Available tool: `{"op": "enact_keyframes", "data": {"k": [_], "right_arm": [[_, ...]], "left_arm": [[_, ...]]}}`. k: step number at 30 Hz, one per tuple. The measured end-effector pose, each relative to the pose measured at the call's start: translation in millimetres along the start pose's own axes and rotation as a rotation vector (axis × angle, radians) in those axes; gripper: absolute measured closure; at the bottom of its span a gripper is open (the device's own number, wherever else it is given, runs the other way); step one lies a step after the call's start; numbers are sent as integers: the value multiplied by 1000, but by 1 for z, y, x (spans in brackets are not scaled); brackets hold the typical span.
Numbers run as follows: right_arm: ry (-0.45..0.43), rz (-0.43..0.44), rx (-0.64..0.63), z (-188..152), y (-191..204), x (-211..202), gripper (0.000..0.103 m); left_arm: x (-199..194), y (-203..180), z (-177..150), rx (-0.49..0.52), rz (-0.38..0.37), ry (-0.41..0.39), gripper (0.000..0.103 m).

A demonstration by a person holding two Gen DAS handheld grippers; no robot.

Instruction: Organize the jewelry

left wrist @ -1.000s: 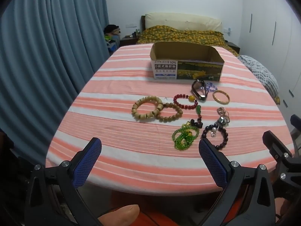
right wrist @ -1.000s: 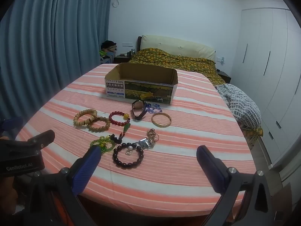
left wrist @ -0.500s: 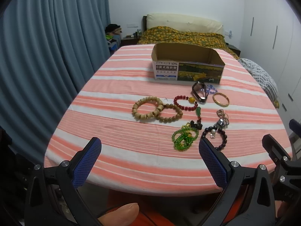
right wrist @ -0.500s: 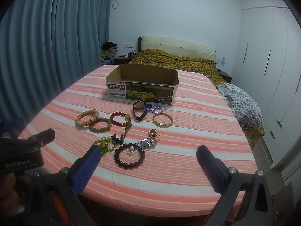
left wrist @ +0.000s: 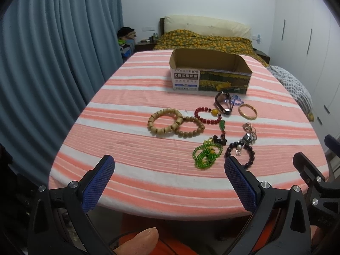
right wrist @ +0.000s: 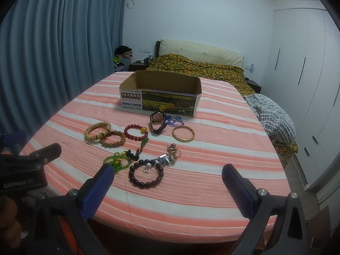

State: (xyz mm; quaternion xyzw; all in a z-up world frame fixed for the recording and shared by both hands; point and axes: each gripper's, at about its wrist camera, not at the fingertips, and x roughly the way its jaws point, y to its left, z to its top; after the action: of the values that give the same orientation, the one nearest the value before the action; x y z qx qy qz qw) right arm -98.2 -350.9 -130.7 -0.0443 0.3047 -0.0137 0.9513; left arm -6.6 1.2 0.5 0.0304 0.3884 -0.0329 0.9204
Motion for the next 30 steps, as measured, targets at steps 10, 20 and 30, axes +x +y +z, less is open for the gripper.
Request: {"op": "enact_keyframes", "data": {"k": [10,20,30], "right_arm": [[-6,-38,8,-1,-4,-2,0],[-4,-53,15,-3,-10,-2,0],[4,-57,28,-3,-12,-1,0]], "left_arm": [[-4,-10,-3,54,11,-13,0],[-5,-10,-4,55,-9,2,0],[-4,-13,-7,75,4,11,0]]}}
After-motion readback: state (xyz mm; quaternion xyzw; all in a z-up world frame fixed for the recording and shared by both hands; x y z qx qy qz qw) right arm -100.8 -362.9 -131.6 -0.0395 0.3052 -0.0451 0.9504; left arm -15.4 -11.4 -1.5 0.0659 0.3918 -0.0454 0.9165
